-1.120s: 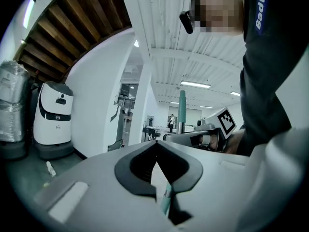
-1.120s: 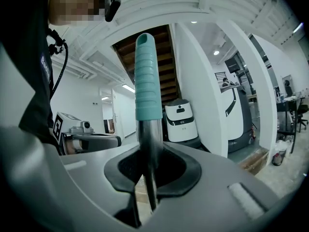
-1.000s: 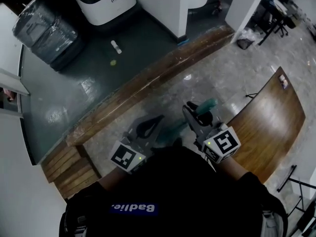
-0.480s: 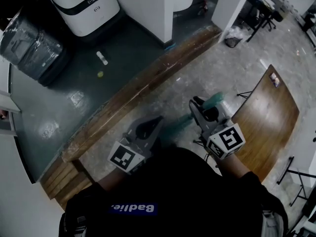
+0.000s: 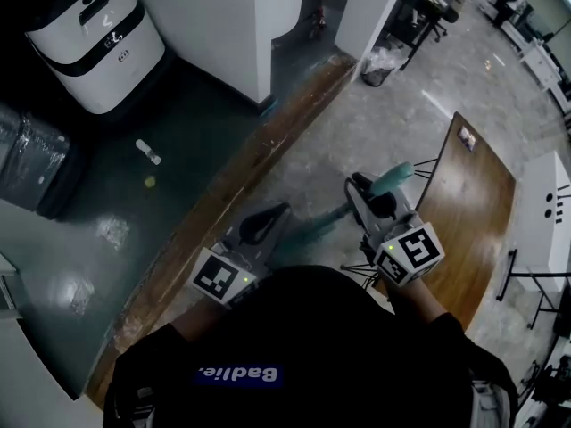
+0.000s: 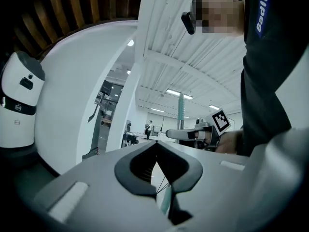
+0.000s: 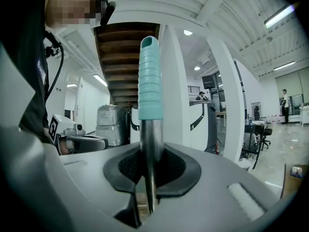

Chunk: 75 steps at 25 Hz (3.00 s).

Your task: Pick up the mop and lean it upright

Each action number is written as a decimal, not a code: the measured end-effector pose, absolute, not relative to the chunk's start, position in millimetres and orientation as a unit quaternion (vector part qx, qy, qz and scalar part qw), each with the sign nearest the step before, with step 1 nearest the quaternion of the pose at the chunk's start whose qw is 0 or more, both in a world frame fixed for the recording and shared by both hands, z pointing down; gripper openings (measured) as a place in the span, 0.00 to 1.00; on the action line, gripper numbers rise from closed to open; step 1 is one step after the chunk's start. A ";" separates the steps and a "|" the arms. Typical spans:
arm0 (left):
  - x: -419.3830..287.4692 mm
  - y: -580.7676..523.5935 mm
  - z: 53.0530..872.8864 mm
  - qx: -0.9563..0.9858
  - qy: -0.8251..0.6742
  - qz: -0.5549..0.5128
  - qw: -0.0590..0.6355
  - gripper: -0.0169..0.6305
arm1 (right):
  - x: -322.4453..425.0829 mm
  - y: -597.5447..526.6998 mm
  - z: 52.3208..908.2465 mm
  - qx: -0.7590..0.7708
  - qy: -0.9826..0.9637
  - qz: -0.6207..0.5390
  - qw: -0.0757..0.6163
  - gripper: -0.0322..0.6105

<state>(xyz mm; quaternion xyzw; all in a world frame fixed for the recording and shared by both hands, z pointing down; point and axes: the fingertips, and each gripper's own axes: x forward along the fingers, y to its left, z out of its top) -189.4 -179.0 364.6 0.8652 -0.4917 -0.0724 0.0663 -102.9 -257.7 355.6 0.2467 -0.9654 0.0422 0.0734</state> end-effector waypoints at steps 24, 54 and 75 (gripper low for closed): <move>-278.1 -298.1 366.7 0.851 -0.519 -0.052 0.056 0.06 | -195.3 -404.4 284.9 0.230 -0.973 0.009 0.000 0.14; -258.9 -494.7 365.1 0.815 -0.575 -0.023 0.069 0.06 | -227.5 -627.4 204.2 0.125 -0.989 -0.016 -0.083 0.13; -383.2 -581.2 370.4 0.814 -0.572 -0.067 0.076 0.06 | -348.7 -711.0 201.9 0.119 -0.992 -0.024 -0.038 0.13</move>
